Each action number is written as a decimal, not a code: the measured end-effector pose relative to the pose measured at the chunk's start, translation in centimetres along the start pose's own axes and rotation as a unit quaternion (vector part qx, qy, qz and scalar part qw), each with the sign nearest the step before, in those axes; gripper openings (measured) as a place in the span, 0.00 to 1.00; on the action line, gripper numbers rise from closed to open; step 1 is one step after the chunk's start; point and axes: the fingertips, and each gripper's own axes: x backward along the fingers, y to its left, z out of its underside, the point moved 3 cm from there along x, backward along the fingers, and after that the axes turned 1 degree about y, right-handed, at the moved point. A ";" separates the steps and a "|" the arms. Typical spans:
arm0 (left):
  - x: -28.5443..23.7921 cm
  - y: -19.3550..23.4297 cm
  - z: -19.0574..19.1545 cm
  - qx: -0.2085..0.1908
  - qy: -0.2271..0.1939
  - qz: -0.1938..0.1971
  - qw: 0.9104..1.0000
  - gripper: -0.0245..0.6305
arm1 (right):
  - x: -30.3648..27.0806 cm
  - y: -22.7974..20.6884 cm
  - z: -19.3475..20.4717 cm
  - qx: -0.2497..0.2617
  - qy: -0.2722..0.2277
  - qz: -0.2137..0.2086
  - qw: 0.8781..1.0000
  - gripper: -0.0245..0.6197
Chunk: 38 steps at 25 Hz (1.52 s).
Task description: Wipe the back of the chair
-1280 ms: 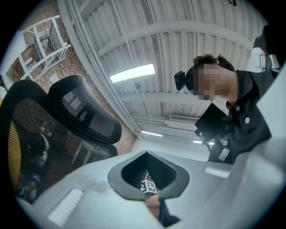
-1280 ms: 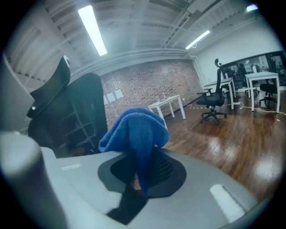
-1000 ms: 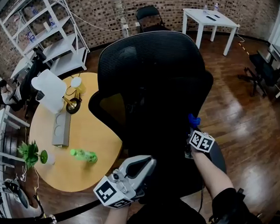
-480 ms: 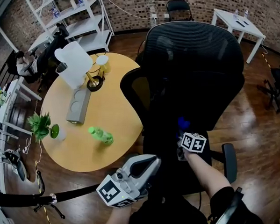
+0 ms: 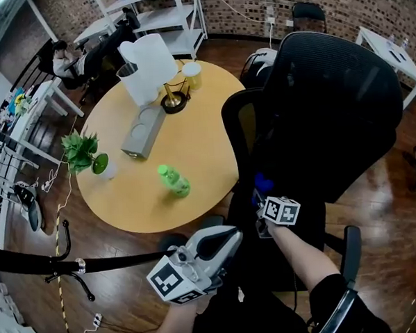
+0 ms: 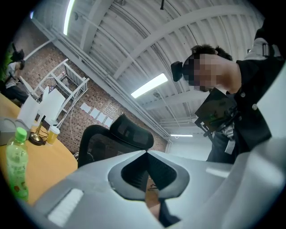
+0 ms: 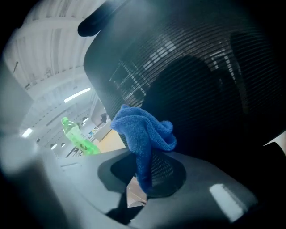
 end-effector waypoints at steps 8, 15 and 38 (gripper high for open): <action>1.2 -0.1 0.2 -0.001 -0.007 -0.032 0.999 0.03 | -2.9 8.7 4.1 0.101 0.113 -0.196 0.969 0.12; 0.7 0.1 1.4 0.008 0.003 -0.047 0.999 0.03 | -3.4 3.6 7.0 0.113 0.160 -0.147 0.970 0.12; -8.1 -3.0 7.2 0.030 0.052 0.075 0.995 0.03 | 15.3 -22.9 -0.5 -0.029 0.011 0.187 0.982 0.12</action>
